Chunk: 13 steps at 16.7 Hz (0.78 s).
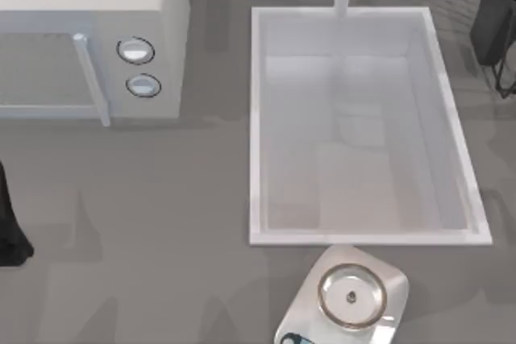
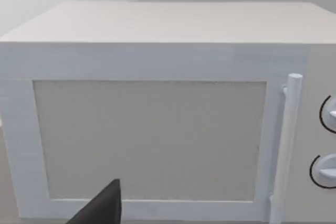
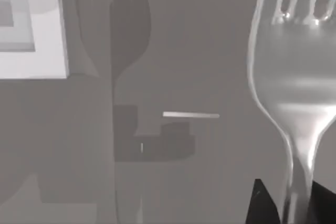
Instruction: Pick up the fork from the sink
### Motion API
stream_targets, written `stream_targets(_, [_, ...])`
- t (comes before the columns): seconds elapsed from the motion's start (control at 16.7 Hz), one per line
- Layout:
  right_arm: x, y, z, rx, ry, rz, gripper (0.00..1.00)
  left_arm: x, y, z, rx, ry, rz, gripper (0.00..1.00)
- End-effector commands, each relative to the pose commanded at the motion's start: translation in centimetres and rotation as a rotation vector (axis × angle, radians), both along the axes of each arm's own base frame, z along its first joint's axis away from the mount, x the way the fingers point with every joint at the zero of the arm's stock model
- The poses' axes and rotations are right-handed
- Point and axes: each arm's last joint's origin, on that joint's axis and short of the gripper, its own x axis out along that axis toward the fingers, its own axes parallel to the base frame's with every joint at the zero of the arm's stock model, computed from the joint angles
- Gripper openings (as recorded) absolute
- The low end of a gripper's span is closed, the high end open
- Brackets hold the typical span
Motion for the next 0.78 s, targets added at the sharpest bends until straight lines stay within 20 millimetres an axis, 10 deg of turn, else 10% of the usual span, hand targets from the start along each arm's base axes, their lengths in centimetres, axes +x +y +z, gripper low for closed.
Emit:
stream_targets(0.48, [-0.6,0.0,-3.0,0.001,0.018,-0.001,0.0,0.0,0.0,0.0,0.0,0.0,0.0,1.0])
stream_targets(0.78, [-0.6,0.0,-3.0,0.001,0.018,-0.001,0.38,0.0,0.0,0.0,0.0,0.0,0.0,1.0])
